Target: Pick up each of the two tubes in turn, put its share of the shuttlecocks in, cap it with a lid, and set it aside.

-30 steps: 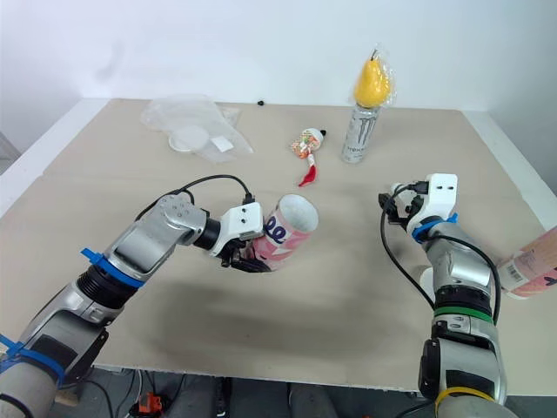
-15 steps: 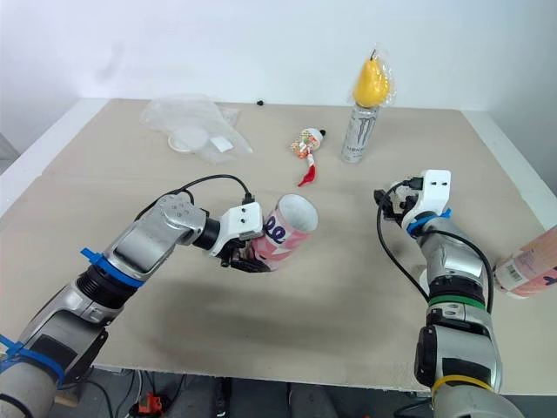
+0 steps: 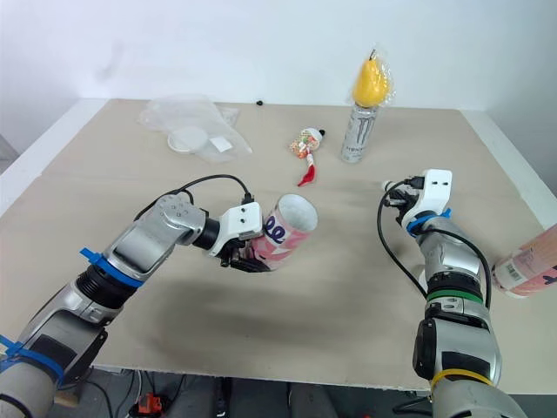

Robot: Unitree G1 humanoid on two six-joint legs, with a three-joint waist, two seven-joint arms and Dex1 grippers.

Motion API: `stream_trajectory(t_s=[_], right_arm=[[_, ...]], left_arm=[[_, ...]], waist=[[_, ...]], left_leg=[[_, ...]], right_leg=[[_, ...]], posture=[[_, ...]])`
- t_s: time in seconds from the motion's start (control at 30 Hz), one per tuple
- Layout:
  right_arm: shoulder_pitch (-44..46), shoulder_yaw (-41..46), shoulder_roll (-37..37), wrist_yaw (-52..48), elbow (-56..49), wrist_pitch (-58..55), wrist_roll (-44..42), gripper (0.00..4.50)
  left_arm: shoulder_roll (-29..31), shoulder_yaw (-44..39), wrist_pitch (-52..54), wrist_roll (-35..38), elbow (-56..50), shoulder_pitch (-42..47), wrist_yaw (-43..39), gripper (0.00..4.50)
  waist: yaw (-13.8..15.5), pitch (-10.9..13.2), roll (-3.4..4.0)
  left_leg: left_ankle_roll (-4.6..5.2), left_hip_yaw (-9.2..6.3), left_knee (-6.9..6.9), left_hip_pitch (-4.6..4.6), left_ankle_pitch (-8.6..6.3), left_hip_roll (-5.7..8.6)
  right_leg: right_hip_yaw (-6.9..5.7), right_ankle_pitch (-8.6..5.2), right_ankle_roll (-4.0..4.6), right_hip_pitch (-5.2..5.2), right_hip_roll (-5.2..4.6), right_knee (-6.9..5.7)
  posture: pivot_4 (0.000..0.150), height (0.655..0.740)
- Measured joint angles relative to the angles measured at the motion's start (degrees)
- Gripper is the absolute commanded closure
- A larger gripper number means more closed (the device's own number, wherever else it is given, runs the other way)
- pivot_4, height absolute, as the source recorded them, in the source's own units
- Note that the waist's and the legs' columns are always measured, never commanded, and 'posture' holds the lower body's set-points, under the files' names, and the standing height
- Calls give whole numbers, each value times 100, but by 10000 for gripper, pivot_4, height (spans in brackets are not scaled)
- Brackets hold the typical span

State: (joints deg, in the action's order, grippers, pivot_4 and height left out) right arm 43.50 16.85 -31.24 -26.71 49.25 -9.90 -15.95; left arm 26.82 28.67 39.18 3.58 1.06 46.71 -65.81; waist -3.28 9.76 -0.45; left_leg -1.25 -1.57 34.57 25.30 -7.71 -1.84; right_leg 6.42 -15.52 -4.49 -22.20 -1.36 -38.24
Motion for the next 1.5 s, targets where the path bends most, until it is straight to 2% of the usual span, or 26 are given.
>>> stream_trajectory(t_s=[0.13,0.17,0.2,0.27,0.3,0.37,0.5,0.6,0.8,1.17,1.27,1.5], right_arm=[[-209,-59,-74,-218,-559,-61,1,44425],[-372,-105,-151,-326,-930,-146,0,44425],[-678,-181,-343,-585,-1740,-344,-28,44425],[-847,-270,-559,-834,-2360,-480,-75,44425],[-1010,-365,-903,-1271,-3159,-534,-117,44425],[-1053,-421,-1091,-1527,-3528,-499,-149,44425],[-885,-766,-2293,-3265,-5553,-362,-621,44425],[-869,-1040,-2672,-4123,-6335,-252,-865,44425],[-879,-1425,-2807,-4828,-6753,-101,-863,44425],[-610,-1975,-2761,-5286,-6321,733,-214,44425],[-471,-2084,-2710,-5349,-6243,896,-149,35853],[-359,-2118,-2647,-5432,-6191,664,-366,1844]], left_arm=[[0,4,-8,8,-5,-4,6,16849],[0,7,-13,16,-11,-7,8,16849],[9,7,-28,36,-13,-11,4,16849],[31,6,-44,42,-11,-11,-7,16849],[43,10,-56,42,-2,-6,-9,16849],[45,10,-62,43,8,-6,-8,16849],[21,12,-174,48,158,32,-77,16849],[-58,11,-248,49,293,78,-104,16849],[-162,17,-320,44,390,100,-98,16849],[-148,20,-376,20,406,116,-137,16849],[-149,25,-380,19,404,116,-140,16849],[-134,25,-382,17,401,117,-150,16849]], waist=[[1,0,0],[2,0,1],[4,0,1],[4,0,2],[-2,0,2],[-4,0,3],[-4,2,1],[17,3,-19],[58,7,-26],[59,7,-25],[58,7,-26],[59,7,-25]], left_leg=[[0,-2,0,2,0,1],[0,-2,-1,3,0,1],[0,-2,-1,6,0,2],[0,-2,-2,7,-1,3],[-1,-2,-2,4,-1,1],[-1,-2,-3,3,-1,2],[-2,-2,-3,-5,-2,-3],[-3,-2,1,-2,-2,0],[-3,1,10,9,-2,5],[-3,0,7,9,-2,4],[-3,0,7,9,-2,4],[-3,-2,6,9,-2,3]], right_leg=[[0,-1,-1,0,0,0],[0,-2,-2,-1,0,0],[0,-7,-6,-3,-1,0],[0,-8,-6,-4,-1,0],[1,-8,-6,-4,0,0],[0,-8,-6,-5,0,-1],[-3,-11,2,1,2,0],[-5,-23,23,4,-5,6],[-4,-22,22,0,-14,9],[-6,-24,25,-4,-12,7],[-7,-24,25,-3,-12,7],[-6,-18,16,-3,-11,6]], posture=[[1500,7400],[1500,7400],[1500,7400],[1500,7400],[1500,7400],[1500,7400],[1500,7400],[1500,7400],[1500,7400],[1500,7400],[1500,7400],[1500,7400]])
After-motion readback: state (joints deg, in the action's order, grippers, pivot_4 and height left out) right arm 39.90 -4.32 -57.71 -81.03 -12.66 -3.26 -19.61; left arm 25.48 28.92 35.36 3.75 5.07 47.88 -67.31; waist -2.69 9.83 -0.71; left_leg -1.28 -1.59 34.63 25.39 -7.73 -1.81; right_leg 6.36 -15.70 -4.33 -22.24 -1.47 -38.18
